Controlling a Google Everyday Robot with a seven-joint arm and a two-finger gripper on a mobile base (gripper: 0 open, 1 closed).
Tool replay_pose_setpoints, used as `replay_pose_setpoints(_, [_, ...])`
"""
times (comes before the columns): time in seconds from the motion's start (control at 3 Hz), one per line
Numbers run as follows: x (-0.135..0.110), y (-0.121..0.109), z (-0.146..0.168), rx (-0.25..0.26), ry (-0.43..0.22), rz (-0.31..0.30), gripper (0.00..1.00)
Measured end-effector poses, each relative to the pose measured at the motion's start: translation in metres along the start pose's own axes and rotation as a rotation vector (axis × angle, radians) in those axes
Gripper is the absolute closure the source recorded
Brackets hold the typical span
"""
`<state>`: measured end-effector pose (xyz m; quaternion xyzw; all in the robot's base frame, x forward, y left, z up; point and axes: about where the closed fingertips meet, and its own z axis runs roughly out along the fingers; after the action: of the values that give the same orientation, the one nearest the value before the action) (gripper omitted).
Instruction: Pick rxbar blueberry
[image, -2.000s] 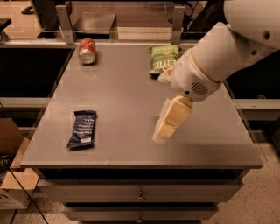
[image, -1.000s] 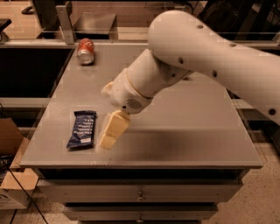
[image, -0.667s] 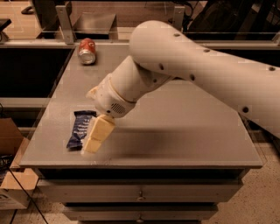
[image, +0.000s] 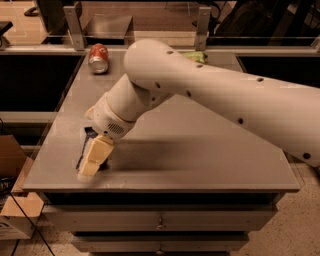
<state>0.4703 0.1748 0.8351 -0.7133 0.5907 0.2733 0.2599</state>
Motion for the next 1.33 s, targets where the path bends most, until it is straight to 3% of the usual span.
replay_pose_setpoints(0.33, [0.013,-0.008,0.011,0.003,0.028,0.029,0.00])
replay_pose_setpoints(0.67, [0.028,-0.013,0.011,0.014,0.056,0.058,0.18])
replay_pose_setpoints(1.33, [0.026,-0.014,0.005,0.022,0.063,0.058,0.64])
